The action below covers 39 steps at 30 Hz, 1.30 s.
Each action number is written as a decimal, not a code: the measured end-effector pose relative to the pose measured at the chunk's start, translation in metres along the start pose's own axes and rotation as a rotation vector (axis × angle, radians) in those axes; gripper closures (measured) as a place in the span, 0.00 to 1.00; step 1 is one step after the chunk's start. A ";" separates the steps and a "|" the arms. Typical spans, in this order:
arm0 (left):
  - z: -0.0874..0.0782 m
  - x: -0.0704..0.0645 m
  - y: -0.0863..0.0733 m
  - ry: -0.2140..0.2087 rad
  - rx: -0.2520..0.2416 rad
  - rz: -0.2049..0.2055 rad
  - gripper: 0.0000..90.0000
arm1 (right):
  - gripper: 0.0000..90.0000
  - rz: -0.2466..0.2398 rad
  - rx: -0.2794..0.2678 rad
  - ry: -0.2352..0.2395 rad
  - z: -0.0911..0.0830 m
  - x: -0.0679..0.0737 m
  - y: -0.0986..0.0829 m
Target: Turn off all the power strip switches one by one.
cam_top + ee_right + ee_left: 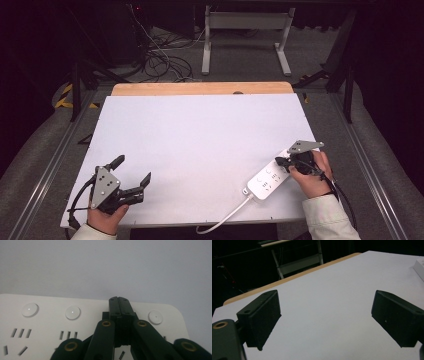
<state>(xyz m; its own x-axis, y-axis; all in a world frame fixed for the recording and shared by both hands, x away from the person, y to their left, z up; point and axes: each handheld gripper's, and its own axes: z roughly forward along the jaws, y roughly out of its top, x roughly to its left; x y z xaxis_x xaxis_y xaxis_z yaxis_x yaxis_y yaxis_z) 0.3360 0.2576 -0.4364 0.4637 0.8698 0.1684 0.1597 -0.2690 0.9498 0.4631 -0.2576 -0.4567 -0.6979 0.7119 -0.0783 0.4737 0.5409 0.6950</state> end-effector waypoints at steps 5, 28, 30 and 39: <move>0.000 0.000 0.000 0.003 0.003 0.000 0.10 | 1.00 -0.013 0.009 -0.011 0.001 0.002 0.001; 0.000 0.000 0.000 0.009 -0.004 -0.008 0.10 | 1.00 -0.021 -0.212 0.067 -0.034 0.020 0.017; 0.000 0.001 0.000 0.010 -0.003 -0.007 0.10 | 1.00 -0.044 -0.209 0.083 -0.034 0.028 0.018; -0.001 0.000 0.000 0.008 -0.003 -0.002 0.10 | 1.00 -0.041 -0.178 0.119 -0.026 0.034 0.015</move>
<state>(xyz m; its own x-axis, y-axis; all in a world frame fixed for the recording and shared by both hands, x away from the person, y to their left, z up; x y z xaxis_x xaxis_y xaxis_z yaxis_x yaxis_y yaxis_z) 0.3354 0.2582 -0.4359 0.4564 0.8736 0.1688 0.1576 -0.2661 0.9510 0.4323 -0.2369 -0.4302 -0.7778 0.6277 -0.0314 0.3488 0.4727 0.8092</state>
